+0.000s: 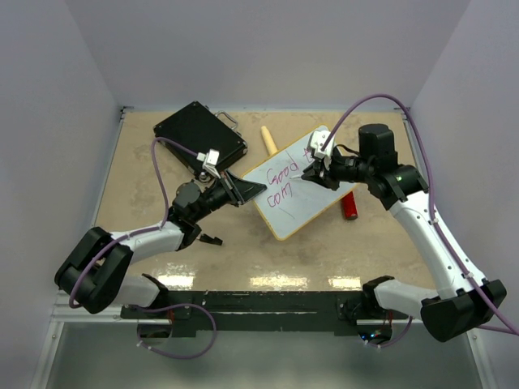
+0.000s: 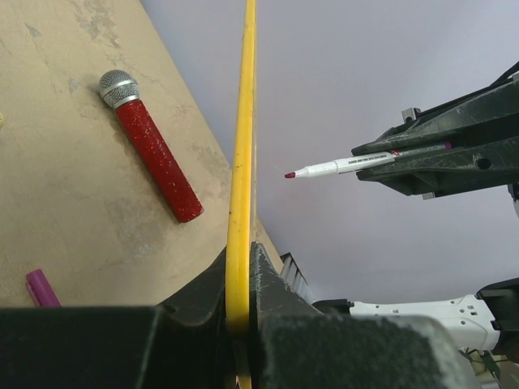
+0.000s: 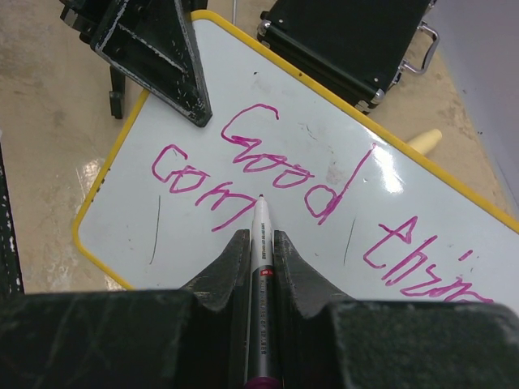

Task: Write a sentence on the whiteboard

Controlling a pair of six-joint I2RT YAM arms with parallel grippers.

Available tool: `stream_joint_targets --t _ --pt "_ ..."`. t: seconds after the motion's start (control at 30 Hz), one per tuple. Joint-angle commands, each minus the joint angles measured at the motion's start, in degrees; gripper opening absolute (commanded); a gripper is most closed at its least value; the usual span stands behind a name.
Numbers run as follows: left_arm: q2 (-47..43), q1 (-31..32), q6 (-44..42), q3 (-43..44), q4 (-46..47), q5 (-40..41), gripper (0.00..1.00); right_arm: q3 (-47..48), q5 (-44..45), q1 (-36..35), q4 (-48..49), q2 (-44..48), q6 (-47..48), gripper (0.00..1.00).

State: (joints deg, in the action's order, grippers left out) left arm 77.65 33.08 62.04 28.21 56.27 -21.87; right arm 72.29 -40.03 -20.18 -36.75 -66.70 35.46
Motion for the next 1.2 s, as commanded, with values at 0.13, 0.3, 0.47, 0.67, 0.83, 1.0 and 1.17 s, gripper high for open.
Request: stream_joint_targets --t 0.13,0.3,0.47,0.67,0.83,1.0,1.17 --pt "-3.0 -0.8 1.9 1.9 8.8 -1.2 0.00 0.8 1.7 0.1 1.7 -1.0 -0.6 0.00" --pt "-2.0 -1.4 2.4 3.8 8.6 -2.4 0.00 1.1 2.6 0.1 2.3 -0.4 -0.8 0.00" --pt "-1.1 -1.5 2.1 4.1 9.2 -2.3 0.00 0.6 2.5 0.1 2.6 -0.3 -1.0 0.00" --pt "0.1 -1.6 3.3 4.6 10.2 -2.7 0.00 0.0 0.3 0.1 2.4 -0.4 -0.2 0.00" --pt "1.2 -1.5 3.6 5.1 11.3 -2.9 0.00 -0.3 2.6 0.1 3.6 -0.6 -1.4 0.00" --pt "1.3 -1.5 4.2 4.6 12.1 -2.9 0.00 -1.4 4.3 0.1 4.8 -1.5 -2.4 0.00" --pt "0.9 -1.5 4.0 4.8 11.8 -2.9 0.00 -1.0 5.1 0.1 3.8 -2.2 -1.8 0.00"
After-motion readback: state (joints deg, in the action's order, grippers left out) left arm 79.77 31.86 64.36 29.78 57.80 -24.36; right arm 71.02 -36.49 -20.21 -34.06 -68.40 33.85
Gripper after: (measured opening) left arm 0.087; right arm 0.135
